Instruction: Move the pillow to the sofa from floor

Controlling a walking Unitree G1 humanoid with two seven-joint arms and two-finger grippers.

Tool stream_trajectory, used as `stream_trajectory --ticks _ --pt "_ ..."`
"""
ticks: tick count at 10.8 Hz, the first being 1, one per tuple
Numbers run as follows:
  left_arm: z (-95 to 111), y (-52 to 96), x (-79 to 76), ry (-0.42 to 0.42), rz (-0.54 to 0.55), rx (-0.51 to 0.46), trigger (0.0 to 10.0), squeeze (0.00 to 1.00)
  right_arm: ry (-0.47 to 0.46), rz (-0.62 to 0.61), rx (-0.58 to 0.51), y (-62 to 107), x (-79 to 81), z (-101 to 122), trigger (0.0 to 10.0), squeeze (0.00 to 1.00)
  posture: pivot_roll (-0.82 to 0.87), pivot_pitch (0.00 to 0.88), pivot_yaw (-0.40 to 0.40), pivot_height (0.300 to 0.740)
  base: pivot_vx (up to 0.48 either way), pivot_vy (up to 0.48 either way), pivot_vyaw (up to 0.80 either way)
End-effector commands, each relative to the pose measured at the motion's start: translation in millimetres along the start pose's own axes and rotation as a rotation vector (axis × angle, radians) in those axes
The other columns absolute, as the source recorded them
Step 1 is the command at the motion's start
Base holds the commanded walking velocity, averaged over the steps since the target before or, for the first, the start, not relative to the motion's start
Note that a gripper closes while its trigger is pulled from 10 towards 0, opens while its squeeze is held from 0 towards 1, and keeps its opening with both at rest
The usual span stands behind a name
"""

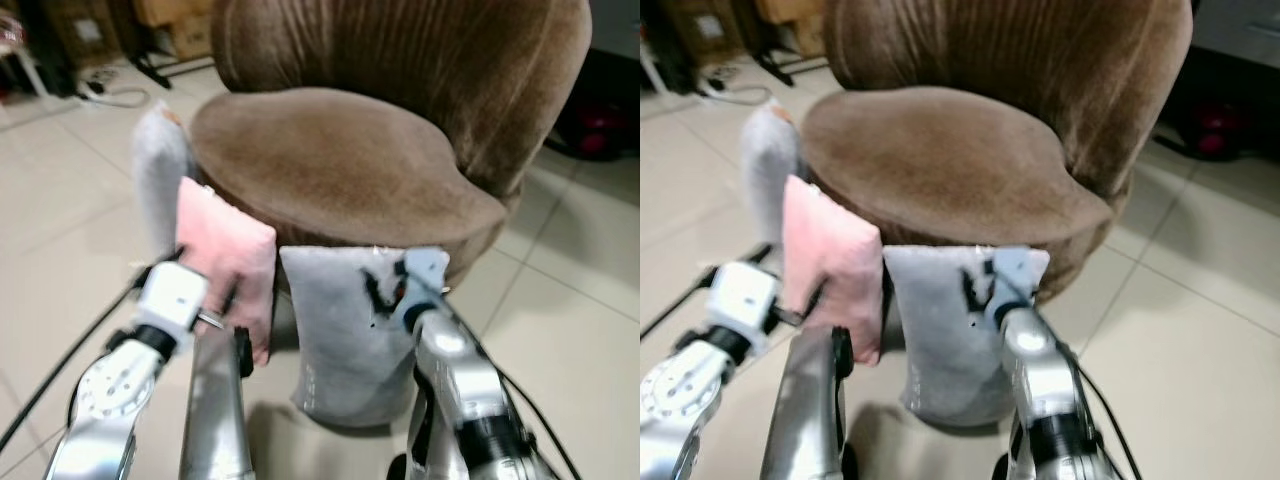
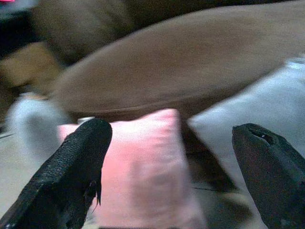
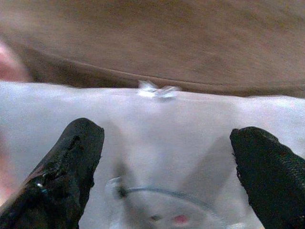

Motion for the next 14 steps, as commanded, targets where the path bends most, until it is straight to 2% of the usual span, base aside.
stream_trajectory --ticks 1,2,3,4,5,6,7,8,9,10,14 --pt "-2.5 0.3 -6.7 0.012 -0.075 0.017 10.0 0.0 -0.025 -0.049 0.028 -3.6 -6.1 -4.6 10.0 1.0 -0.08 0.0 -0.028 0.379 0.0 0.0 0.0" --pt "-5.2 5.4 -14.9 0.03 -0.166 0.036 10.0 0.0 -0.063 -0.044 0.047 -10.5 -3.9 -5.5 10.0 1.0 -0.08 0.0 -0.022 0.379 0.0 0.0 0.0" --pt "-6.9 8.0 -16.5 0.029 -0.193 0.045 10.0 0.0 -0.053 -0.024 0.059 -13.5 0.3 -5.9 10.0 1.0 -0.08 0.0 -0.021 0.379 0.0 0.0 0.0" --pt "-9.1 14.4 -18.1 0.031 -0.239 0.063 10.0 0.0 0.006 -0.012 0.096 -23.5 10.3 -7.3 10.0 1.0 -0.08 0.0 -0.011 0.379 0.0 0.0 0.0" --pt "-8.8 18.3 -21.5 0.034 -0.289 0.072 10.0 0.0 0.052 -0.011 0.121 -29.6 15.8 -7.7 10.0 0.55 -0.08 0.0 -0.012 0.379 0.0 0.0 0.0" --pt "-9.4 23.3 -23.4 0.033 -0.323 0.086 10.0 0.0 0.084 0.003 0.156 -32.3 23.7 -10.5 10.0 0.0 -0.06 0.0 -0.013 0.379 0.0 0.0 0.0" --pt "-10.4 27.5 -23.7 0.028 -0.341 0.099 10.0 0.0 0.1 0.017 0.183 -32.6 30.6 -14.6 10.0 0.0 -0.06 0.0 -0.017 0.379 0.0 0.0 0.0" --pt "-11.6 34.5 -24.4 0.034 -0.368 0.12 10.0 0.0 0.127 0.019 0.216 -32.1 35.9 -22.2 6.0 0.0 -0.04 0.0 -0.023 0.379 0.0 0.0 0.0" --pt "-11.8 39.1 -25.3 0.037 -0.386 0.131 10.0 0.0 0.132 0.018 0.233 -31.5 37.9 -26.3 1.4 0.0 -0.03 0.0 -0.024 0.379 0.0 0.0 0.0" --pt "-11.1 44.3 -26.3 0.039 -0.399 0.142 10.0 0.0 0.111 0.02 0.247 -31.0 40.6 -29.3 0.0 0.0 -0.02 0.0 -0.027 0.379 0.0 0.0 0.0" --pt "-10.2 48.3 -26.2 0.043 -0.393 0.155 10.0 0.0 0.117 0.034 0.226 -32.5 46.2 -25.2 0.0 0.0 -0.02 0.0 -0.031 0.379 0.0 0.0 0.0"
Point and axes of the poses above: a point about 5 cm out from each wrist's last joint towards the gripper, its own y axis pointing back from the gripper into the wrist, its own z axis along the axis of the wrist's last joint, x = y × z, the point moved 2 cm from there along -y, pointing out of the wrist towards the gripper, and after that the axes turned 1 degree about -y, right-handed, at the moved point
